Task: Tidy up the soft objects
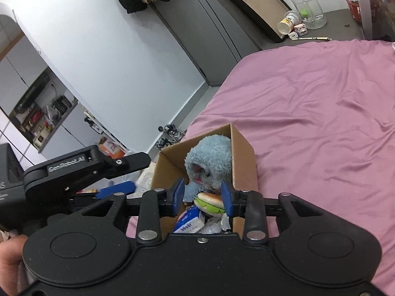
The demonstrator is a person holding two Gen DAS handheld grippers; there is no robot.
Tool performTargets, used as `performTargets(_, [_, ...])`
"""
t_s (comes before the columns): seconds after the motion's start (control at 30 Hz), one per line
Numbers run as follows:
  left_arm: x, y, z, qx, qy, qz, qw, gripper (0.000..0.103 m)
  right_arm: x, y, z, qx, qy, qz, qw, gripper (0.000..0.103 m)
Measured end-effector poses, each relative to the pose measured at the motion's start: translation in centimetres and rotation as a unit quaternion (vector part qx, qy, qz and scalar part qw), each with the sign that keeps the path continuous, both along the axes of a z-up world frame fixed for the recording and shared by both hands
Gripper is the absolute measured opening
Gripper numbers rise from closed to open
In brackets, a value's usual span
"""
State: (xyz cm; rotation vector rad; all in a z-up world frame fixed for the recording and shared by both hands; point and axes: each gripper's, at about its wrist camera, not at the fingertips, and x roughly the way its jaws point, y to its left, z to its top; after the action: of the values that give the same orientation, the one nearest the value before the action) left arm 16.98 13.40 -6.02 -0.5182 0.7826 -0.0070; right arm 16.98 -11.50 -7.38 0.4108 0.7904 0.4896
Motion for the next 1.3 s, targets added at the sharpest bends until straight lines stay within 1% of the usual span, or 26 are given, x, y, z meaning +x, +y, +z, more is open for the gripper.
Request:
performTargets(0.07, [-0.4, -0.2, 0.2, 0.012, 0.006, -0.001, 0.9999, 0.081, -0.2, 0.0, 0.1, -0.007, 0.003, 0.001, 1.0, 0.04])
performTargets(0.13, [-0.6, -0.5, 0.4, 0.026, 0.014, -0.004, 0.9995, 0.085, -0.5, 0.0, 0.2, -0.016, 0.005, 0.003, 1.0, 0.041])
performTargets(0.27, [-1.3, -1.3, 1.0, 0.053, 0.024, -0.013, 0.9982, 0.088, -1.0, -0.5, 1.0, -0.037, 0.011, -0.002, 0.999, 0.044])
performTargets(0.3, [-1.5, -1.5, 1.2, 0.058, 0.027, -0.014, 0.9978, 0.09, -1.2, -0.7, 1.3, -0.042, 0.012, -0.005, 0.999, 0.046])
performTargets(0.37, [-1.9, -1.8, 1.6, 0.065, 0.029, -0.014, 0.9973, 0.092, -1.7, -1.2, 1.7, -0.049, 0.01, -0.011, 0.999, 0.053])
performTargets(0.5, [-2.9, -2.8, 2.9, 0.078, 0.026, -0.019, 0.9964, 0.095, -2.6, -2.2, 2.9, -0.058, 0.005, -0.023, 0.998, 0.056])
performTargets(0.6, [-3.7, -3.6, 3.8, 0.09, 0.022, -0.027, 0.9954, 0.099, -3.4, -2.9, 4.1, -0.067, -0.004, -0.033, 0.997, 0.069])
performTargets(0.67, [-4.3, -4.1, 4.3, 0.093, 0.022, -0.029, 0.995, 0.1, -3.9, -3.2, 5.1, -0.078, -0.016, -0.043, 0.996, 0.084])
performTargets(0.77, [-5.2, -4.7, 5.2, 0.1, 0.018, -0.029, 0.9945, 0.102, -5.0, -3.6, 6.6, -0.091, -0.036, -0.056, 0.994, 0.094])
performTargets(0.87, [-6.2, -5.4, 6.1, 0.12, 0.01, -0.029, 0.9923, 0.103, -6.2, -4.4, 7.4, -0.088, -0.044, -0.066, 0.993, 0.099])
performTargets(0.93, [-6.8, -5.6, 6.5, 0.124, 0.008, -0.027, 0.9918, 0.103, -6.8, -5.2, 7.8, -0.083, -0.041, -0.077, 0.993, 0.102])
performTargets(1.07, [-7.9, -6.0, 7.3, 0.13, 0.003, -0.027, 0.9911, 0.103, -7.9, -6.1, 8.4, -0.09, -0.04, -0.095, 0.991, 0.103])
performTargets(1.2, [-8.9, -6.4, 8.0, 0.137, 0.001, -0.025, 0.9902, 0.103, -9.1, -6.6, 8.8, -0.107, -0.042, -0.096, 0.989, 0.103])
performTargets(1.3, [-9.9, -6.8, 8.6, 0.151, 0.002, -0.012, 0.9884, 0.103, -10.2, -6.7, 9.2, -0.113, -0.047, -0.095, 0.988, 0.103])
